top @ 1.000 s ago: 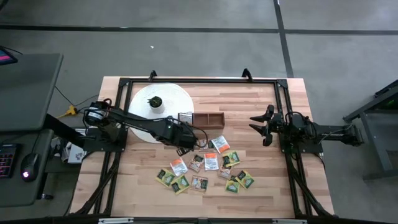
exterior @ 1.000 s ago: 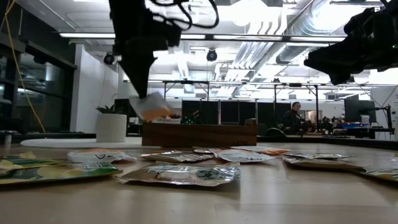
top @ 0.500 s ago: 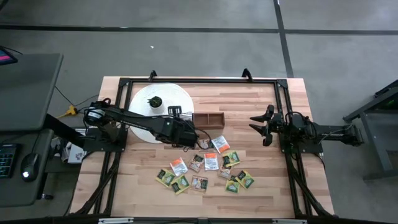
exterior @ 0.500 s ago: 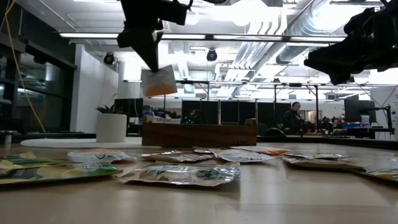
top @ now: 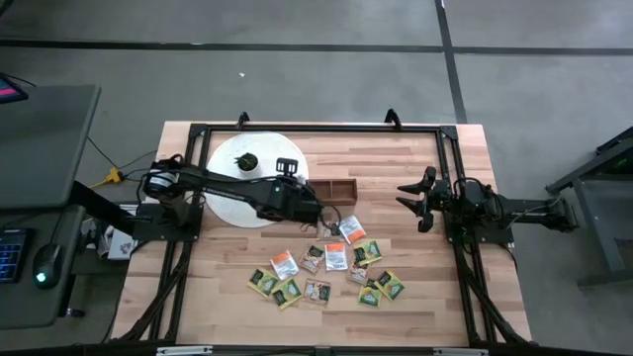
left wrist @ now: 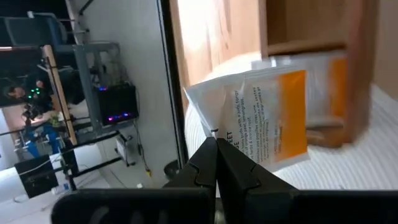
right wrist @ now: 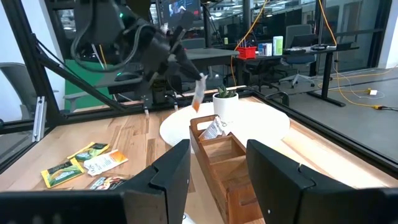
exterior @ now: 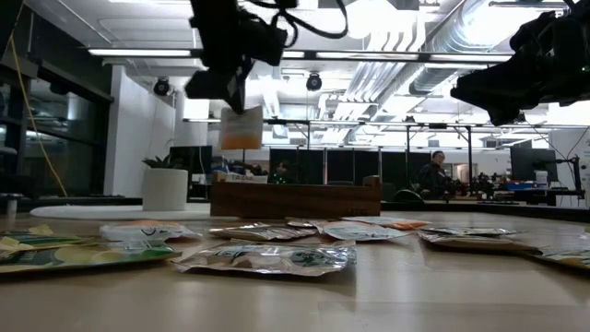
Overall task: Pick & Place Tea
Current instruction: Put the white tea bag into the left section of the wooden organizer, then put the yellow tea bag into the middle section of the wooden organizer
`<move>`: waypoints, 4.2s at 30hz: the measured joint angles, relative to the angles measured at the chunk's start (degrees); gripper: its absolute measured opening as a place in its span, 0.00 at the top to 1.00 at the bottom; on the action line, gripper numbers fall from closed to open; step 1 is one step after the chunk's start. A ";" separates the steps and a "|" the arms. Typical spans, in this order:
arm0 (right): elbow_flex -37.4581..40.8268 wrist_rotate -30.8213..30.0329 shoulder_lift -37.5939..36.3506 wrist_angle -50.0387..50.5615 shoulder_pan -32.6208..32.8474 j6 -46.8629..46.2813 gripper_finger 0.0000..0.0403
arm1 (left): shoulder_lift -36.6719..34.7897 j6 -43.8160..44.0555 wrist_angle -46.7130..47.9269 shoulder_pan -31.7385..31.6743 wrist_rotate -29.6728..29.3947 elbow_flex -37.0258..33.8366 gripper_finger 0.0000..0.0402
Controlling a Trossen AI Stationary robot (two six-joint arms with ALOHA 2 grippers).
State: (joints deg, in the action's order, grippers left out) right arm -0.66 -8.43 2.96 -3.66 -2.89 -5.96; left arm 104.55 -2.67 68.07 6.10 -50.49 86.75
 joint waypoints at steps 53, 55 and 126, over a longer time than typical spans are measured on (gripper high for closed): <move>0.00 0.00 0.02 0.00 -0.01 0.00 0.62 | 0.44 -6.26 -17.10 -5.77 12.56 -10.48 1.00; -0.01 0.00 0.02 0.00 -0.01 0.00 0.62 | 0.44 -7.11 -17.09 -5.77 14.21 -10.48 1.00; 0.00 0.00 0.00 0.03 0.01 0.00 0.62 | -0.98 42.01 -16.23 32.05 29.52 0.21 0.52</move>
State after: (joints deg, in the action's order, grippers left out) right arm -0.65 -8.43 2.96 -3.64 -2.87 -5.96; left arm 103.57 39.34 51.85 38.16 -20.97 86.96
